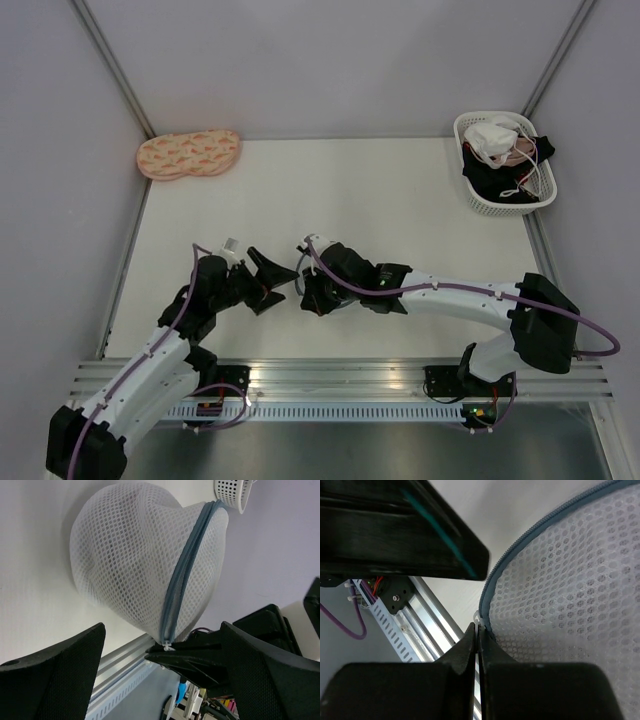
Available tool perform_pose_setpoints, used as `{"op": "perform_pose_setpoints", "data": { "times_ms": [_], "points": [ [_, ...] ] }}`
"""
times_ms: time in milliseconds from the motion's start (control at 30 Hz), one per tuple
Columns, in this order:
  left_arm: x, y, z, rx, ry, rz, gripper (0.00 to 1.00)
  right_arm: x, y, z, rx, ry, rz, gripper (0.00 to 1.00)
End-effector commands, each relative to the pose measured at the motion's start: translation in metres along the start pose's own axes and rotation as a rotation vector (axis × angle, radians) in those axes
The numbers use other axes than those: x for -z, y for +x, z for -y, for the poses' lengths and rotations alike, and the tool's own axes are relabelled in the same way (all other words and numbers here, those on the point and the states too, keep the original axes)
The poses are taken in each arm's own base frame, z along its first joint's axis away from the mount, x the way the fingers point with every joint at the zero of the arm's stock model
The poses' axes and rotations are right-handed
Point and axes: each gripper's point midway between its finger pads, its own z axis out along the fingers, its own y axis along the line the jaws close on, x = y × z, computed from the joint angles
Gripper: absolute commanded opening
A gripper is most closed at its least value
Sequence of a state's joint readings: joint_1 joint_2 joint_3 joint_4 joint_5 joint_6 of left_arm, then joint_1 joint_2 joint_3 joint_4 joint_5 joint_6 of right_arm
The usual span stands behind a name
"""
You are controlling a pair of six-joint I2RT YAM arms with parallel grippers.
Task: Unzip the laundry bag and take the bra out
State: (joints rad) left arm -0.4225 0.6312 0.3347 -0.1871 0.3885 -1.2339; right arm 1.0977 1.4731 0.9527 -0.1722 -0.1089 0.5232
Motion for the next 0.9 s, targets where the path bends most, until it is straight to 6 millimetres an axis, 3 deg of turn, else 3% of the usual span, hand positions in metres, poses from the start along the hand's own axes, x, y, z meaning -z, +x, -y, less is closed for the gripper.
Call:
{"op": "perform_pose_setpoints", "data": {
  "times_ms": [0,133,200,300,333,367,400,433,533,733,867],
  "points": [
    [-0.009,-0.002,0.022,-0.024,0.075,-0.015,0.98,0.004,-0.027,-0.024,0.016,-0.072,0.073,0.0],
    [-0.027,-0.002,0.014,-0.097,0.02,-0.041,0.94,0.006,-0.028,-0.025,0.022,-0.072,0.073,0.0],
    [-0.033,-0.002,0.023,-0.155,0.059,-0.037,0.88,0.007,-0.027,-0.025,0.026,-0.075,0.071,0.01],
    [-0.038,0.0,0.026,-0.19,0.091,-0.047,0.7,0.008,-0.026,-0.024,0.025,-0.068,0.07,0.0],
    [-0.039,0.002,0.027,-0.191,0.101,-0.053,0.63,0.009,-0.026,-0.024,0.026,-0.068,0.072,0.01],
    [-0.039,0.004,0.03,-0.193,0.115,-0.062,0.48,0.009,-0.026,-0.023,0.026,-0.066,0.069,0.01],
    [-0.039,0.005,0.029,-0.192,0.125,-0.065,0.41,0.01,-0.025,-0.023,0.028,-0.063,0.068,0.0],
    [-0.039,0.006,0.029,-0.192,0.128,-0.065,0.27,0.011,-0.025,-0.022,0.028,-0.058,0.068,0.01],
    [-0.037,0.005,0.023,-0.186,0.106,-0.052,0.02,0.011,-0.023,-0.017,0.029,-0.033,0.061,0.01],
    [-0.035,0.0,0.009,-0.191,0.045,-0.015,0.02,0.013,-0.009,-0.012,0.055,-0.02,-0.002,0.01],
    [-0.037,-0.012,0.009,-0.239,0.013,0.027,0.02,0.021,0.019,-0.007,0.091,-0.029,-0.117,0.0]
  ]
}}
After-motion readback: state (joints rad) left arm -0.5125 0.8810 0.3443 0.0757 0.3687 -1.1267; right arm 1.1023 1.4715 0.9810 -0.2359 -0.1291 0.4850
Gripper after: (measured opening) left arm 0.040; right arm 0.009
